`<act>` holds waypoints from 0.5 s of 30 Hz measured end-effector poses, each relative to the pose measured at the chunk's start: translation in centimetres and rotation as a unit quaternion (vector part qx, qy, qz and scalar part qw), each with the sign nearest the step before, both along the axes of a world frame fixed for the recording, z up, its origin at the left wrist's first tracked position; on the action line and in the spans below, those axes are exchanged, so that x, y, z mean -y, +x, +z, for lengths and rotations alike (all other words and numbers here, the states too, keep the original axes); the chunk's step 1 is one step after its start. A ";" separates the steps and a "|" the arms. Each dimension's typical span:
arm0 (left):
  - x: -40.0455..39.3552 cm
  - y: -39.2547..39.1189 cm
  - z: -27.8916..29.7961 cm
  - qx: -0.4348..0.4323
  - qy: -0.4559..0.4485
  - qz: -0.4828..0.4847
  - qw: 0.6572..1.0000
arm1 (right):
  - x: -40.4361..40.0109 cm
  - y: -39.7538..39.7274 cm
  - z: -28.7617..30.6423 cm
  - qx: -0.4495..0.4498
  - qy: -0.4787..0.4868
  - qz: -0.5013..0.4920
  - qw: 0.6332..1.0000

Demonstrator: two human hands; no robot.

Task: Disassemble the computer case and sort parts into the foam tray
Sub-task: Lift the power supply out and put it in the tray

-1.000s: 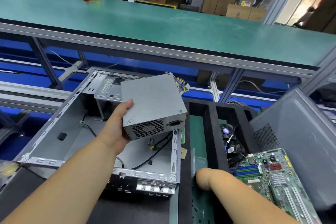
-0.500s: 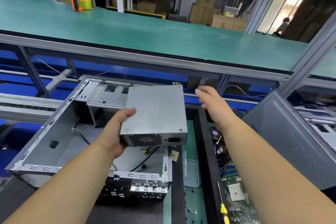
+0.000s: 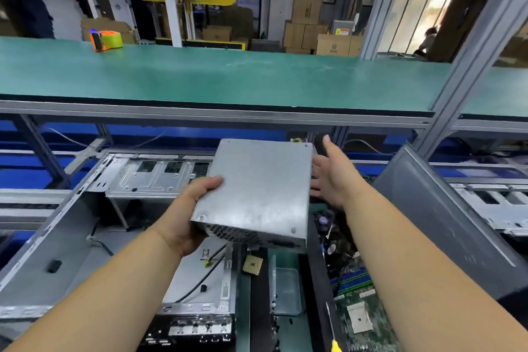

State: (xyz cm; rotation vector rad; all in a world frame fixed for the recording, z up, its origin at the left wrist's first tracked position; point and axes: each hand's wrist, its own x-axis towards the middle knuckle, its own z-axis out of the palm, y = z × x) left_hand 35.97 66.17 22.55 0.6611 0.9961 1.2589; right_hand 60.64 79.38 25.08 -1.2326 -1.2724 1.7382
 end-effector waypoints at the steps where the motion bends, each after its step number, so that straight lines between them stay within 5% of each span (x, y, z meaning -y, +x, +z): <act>1: -0.4 0.4 0.1 -0.026 0.003 -0.010 1.000 | -0.3 1.1 0.4 0.000 -0.013 0.009 1.000; 10: -3.2 5.4 0.6 -0.134 0.007 -0.141 0.981 | -0.7 6.0 3.7 0.064 -0.064 0.197 0.976; 15: -4.5 6.9 0.9 -0.154 0.028 -0.175 0.972 | -0.2 6.7 3.2 0.142 -0.008 0.269 0.952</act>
